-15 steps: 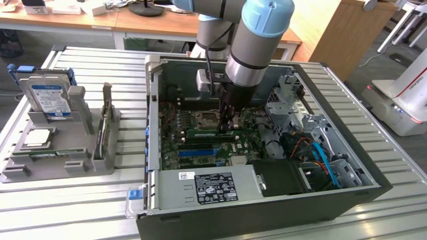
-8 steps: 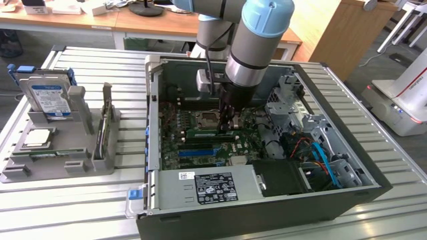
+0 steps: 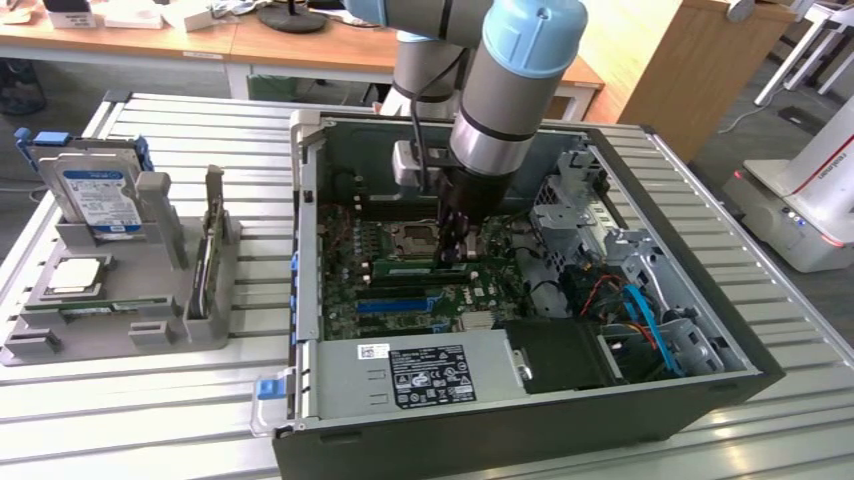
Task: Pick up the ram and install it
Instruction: 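Insert the ram into the slot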
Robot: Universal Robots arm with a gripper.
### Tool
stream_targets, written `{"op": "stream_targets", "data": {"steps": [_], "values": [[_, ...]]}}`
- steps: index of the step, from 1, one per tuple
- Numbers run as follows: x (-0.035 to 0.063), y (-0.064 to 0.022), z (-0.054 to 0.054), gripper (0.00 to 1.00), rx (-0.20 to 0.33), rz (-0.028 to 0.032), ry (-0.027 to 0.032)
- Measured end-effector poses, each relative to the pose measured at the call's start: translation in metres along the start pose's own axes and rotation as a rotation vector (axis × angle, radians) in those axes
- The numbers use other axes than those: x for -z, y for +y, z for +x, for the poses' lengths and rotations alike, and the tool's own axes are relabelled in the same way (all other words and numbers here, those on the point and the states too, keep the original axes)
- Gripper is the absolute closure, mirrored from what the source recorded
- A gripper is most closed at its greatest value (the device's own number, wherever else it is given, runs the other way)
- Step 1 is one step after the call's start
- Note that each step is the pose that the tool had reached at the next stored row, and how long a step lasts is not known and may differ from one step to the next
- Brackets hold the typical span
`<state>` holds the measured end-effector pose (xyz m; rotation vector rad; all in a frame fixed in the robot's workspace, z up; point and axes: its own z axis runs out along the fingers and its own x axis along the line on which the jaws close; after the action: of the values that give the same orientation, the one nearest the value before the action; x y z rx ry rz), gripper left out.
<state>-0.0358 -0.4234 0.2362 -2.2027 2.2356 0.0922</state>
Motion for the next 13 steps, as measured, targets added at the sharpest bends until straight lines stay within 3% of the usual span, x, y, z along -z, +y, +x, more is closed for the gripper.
{"op": "stream_targets", "data": {"steps": [13], "values": [[-0.0024,-0.0001,-0.0008,0.88,0.0,0.0,-0.0001]]}}
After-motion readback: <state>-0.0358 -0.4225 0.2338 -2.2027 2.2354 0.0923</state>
